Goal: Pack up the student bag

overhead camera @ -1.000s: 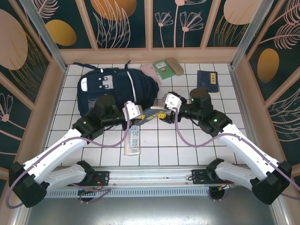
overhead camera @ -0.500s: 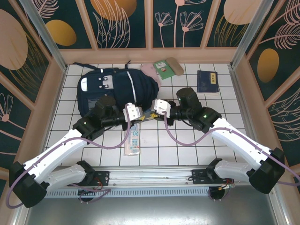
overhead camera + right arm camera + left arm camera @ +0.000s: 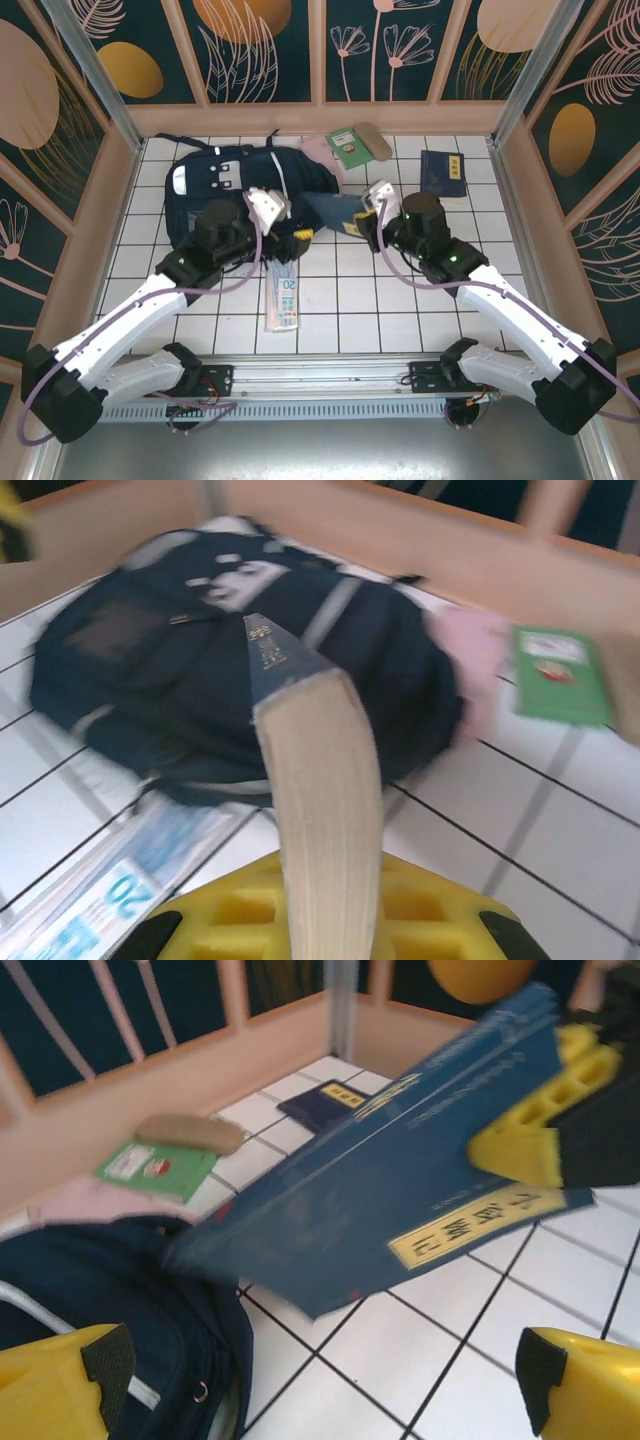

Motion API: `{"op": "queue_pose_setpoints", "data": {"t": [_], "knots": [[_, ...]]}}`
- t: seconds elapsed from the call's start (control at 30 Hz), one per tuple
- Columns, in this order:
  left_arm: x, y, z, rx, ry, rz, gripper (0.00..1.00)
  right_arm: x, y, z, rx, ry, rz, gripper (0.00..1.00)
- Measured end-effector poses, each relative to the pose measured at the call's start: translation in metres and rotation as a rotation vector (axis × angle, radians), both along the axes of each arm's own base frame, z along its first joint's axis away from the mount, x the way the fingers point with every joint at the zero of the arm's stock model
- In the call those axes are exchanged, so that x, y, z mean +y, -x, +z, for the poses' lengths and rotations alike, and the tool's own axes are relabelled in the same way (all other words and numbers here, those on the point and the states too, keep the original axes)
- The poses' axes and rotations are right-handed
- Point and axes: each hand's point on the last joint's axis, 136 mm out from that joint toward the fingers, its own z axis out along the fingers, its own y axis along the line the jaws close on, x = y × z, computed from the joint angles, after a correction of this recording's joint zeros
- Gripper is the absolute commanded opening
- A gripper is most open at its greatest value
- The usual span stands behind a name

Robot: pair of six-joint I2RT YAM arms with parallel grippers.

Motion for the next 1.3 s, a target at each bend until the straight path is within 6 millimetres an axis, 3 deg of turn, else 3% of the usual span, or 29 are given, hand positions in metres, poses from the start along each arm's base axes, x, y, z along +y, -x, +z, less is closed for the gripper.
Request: {"op": "queue_pose_setpoints", "data": {"t": [0.2,0.4,0.5,0.57,0.63,0.77,1.07,1.3], "knots": [[0.006,-0.067,-0.012,0.273,0.116,0.209,0.99,-0.055,-0.03,-0.01,0.125,-0.114,-0.313,0.0],[0.013,-0.111,-0.042,0.476,0.148,0.379,0.98,-0.051,-0.034,-0.027,0.222,-0.172,-0.352,0.0],[0.045,-0.135,-0.065,0.596,0.226,0.482,0.99,-0.048,-0.033,-0.042,0.276,-0.182,-0.354,0.0],[0.068,-0.151,-0.083,0.67,0.279,0.547,0.95,-0.046,-0.031,-0.052,0.311,-0.185,-0.352,0.0],[0.078,-0.161,-0.099,0.728,0.308,0.581,0.88,-0.044,-0.029,-0.059,0.336,-0.193,-0.349,0.0],[0.069,-0.179,-0.126,0.821,0.322,0.575,0.83,-0.041,-0.026,-0.065,0.358,-0.216,-0.34,0.0],[0.046,-0.219,-0.147,0.873,0.352,0.538,0.74,-0.041,-0.026,-0.068,0.358,-0.222,-0.339,0.0],[0.04,-0.233,-0.173,0.904,0.348,0.53,0.66,-0.04,-0.024,-0.073,0.367,-0.219,-0.334,0.0]]}}
